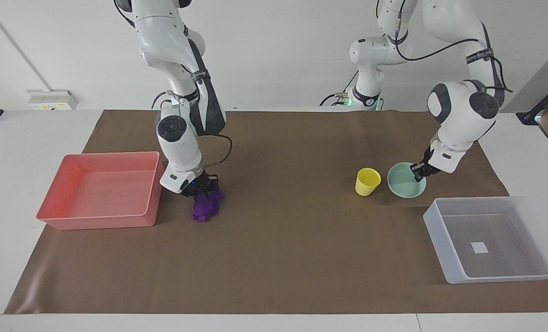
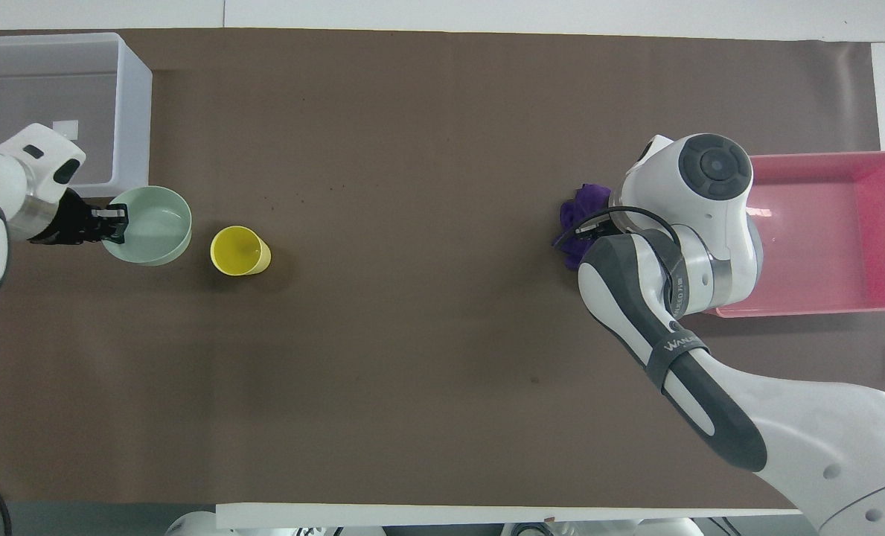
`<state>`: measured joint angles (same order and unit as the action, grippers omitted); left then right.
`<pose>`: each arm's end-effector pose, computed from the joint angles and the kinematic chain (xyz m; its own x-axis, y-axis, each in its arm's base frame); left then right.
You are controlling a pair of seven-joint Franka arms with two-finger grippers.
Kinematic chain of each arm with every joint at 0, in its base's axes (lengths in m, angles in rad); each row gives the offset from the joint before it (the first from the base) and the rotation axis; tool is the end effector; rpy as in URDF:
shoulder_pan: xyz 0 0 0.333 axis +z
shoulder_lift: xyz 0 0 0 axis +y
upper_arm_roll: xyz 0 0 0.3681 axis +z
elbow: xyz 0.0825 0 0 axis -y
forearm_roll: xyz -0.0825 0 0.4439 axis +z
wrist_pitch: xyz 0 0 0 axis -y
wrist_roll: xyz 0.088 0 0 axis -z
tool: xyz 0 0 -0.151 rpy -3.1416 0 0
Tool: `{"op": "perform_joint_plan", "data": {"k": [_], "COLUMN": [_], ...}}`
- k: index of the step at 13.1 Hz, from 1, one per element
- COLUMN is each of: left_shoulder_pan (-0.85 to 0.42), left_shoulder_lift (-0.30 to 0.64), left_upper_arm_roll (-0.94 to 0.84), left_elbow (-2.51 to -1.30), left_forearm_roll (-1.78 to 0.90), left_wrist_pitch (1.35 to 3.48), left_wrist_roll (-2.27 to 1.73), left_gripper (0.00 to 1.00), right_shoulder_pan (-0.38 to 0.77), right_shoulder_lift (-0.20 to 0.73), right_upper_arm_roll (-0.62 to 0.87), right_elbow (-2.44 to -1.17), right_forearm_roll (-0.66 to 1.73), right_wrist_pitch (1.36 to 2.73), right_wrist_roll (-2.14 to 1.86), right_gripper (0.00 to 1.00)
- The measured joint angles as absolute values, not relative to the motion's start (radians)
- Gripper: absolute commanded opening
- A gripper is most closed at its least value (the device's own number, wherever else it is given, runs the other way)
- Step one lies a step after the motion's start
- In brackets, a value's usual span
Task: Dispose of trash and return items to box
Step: 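Place the green cup in the white box while the right gripper carries the cloth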
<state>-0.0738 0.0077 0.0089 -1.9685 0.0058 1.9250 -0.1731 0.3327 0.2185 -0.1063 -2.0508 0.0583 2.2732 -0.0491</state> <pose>0.6047 -0.0387 0.4459 0.9931 0.1061 -0.0495 0.1055 -0.9943 -0.0141 0.6247 0.1483 0.3023 0.9712 0.2381 0.0062 0.2382 -0.9710 -0.0214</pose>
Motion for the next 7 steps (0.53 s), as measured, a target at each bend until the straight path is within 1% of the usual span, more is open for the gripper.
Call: {"op": "perform_joint_plan", "data": {"k": [1,2,4,5,7], "left_shoulder_pan": [-0.072,-0.065,0.011,0.058,0.119], "left_shoulder_lift": [0.004,0.014,0.082,0.151,0.357], "left_upper_arm_roll": [0.013,0.020,0.029,0.033,0.036], "left_elbow": [-1.883,-1.824,-1.762,-1.724,-1.561], "left_forearm_roll": [0.004,-0.016,-0.115,-0.136,-0.134], "left_wrist_pitch": [1.851,1.839,1.935,1.997,2.065], "left_wrist_roll": [-0.176,-0.183,-0.191,-0.183,-0.173], "left_gripper": [0.00,0.00,0.00,0.00,0.00], "right_shoulder_pan": [0.330,0.327,0.309,0.286,0.210], "right_shoulder_lift": [0.198,0.173,0.114,0.085,0.028], "right_upper_arm_roll": [-0.109,-0.112,-0.116,-0.118,-0.120], "right_elbow": [-2.024,-1.990,-1.921,-1.895,-1.863], "right_forearm_roll": [0.058,0.057,0.055,0.051,0.024], "right_wrist_pitch": [2.226,2.168,2.044,1.994,1.931], "right_wrist_roll": [-0.049,-0.049,-0.049,-0.049,-0.057], "right_gripper": [0.00,0.00,0.00,0.00,0.00]}}
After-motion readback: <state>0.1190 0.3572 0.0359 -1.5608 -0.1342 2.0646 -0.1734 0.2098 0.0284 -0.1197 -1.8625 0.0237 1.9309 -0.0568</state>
